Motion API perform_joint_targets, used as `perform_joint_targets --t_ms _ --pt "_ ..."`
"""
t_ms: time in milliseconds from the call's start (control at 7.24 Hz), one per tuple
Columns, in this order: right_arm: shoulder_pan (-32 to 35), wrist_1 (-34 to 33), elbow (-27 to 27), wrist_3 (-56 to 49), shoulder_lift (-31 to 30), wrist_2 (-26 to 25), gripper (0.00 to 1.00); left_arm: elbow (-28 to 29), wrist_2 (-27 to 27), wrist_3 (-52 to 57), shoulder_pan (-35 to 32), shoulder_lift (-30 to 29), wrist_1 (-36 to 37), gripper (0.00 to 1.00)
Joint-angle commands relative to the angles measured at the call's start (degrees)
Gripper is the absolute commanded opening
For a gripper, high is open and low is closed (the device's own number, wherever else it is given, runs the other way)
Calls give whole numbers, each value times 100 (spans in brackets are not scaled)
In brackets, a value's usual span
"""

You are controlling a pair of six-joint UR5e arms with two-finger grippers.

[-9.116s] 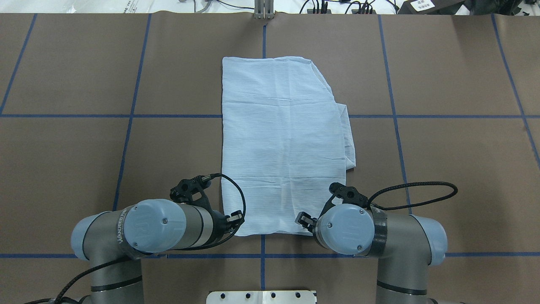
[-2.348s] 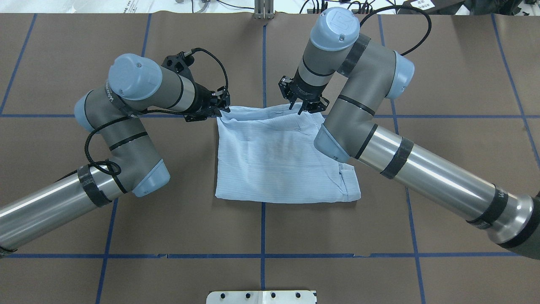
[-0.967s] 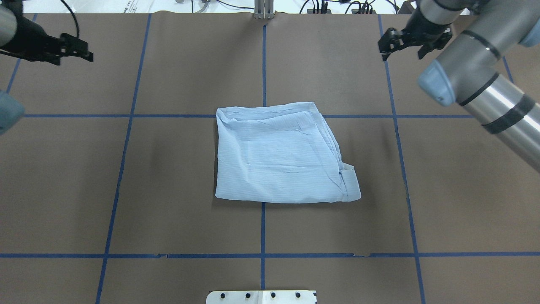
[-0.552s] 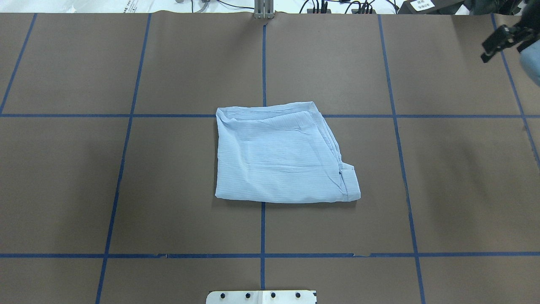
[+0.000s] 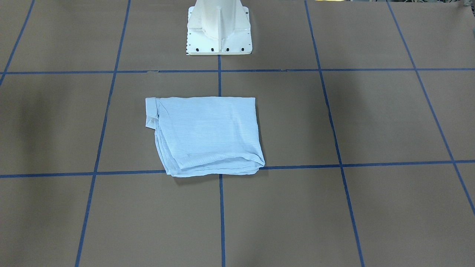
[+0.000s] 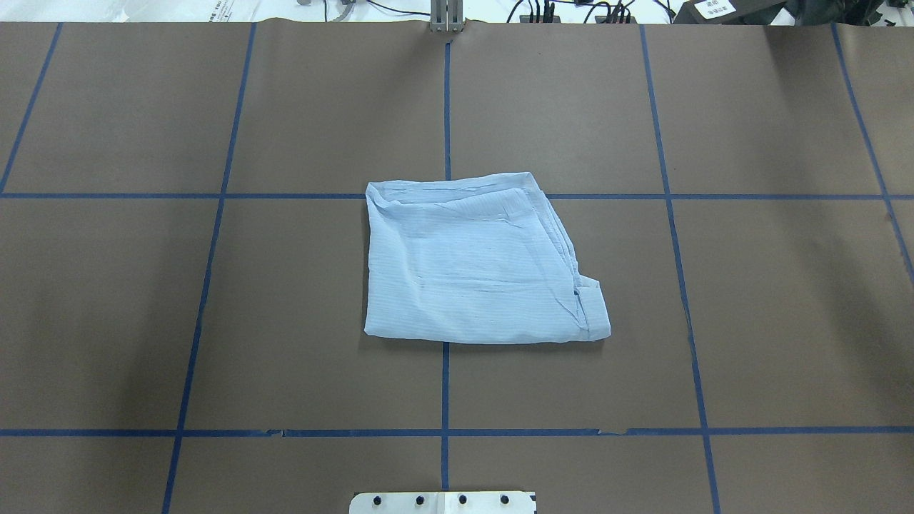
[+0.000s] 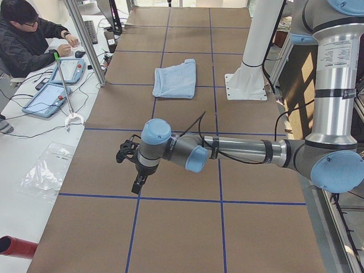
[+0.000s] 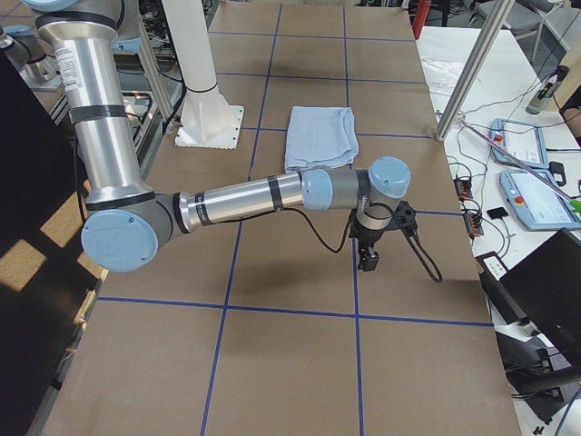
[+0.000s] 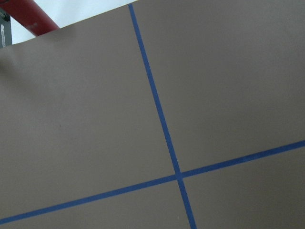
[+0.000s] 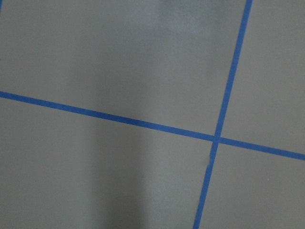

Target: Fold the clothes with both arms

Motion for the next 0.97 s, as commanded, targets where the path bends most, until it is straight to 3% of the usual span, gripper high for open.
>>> perform_joint_targets --t_ms 0,276,829 --pt "206 367 -1 27 -329 -50 100 161 -104 25 -6 83 -240 99" --pt "198 413 -317 54 -600 -16 100 100 -79 -28 -23 178 -91 99" --pt "206 414 -327 211 -699 -16 100 -84 -218 -37 3 152 1330 99"
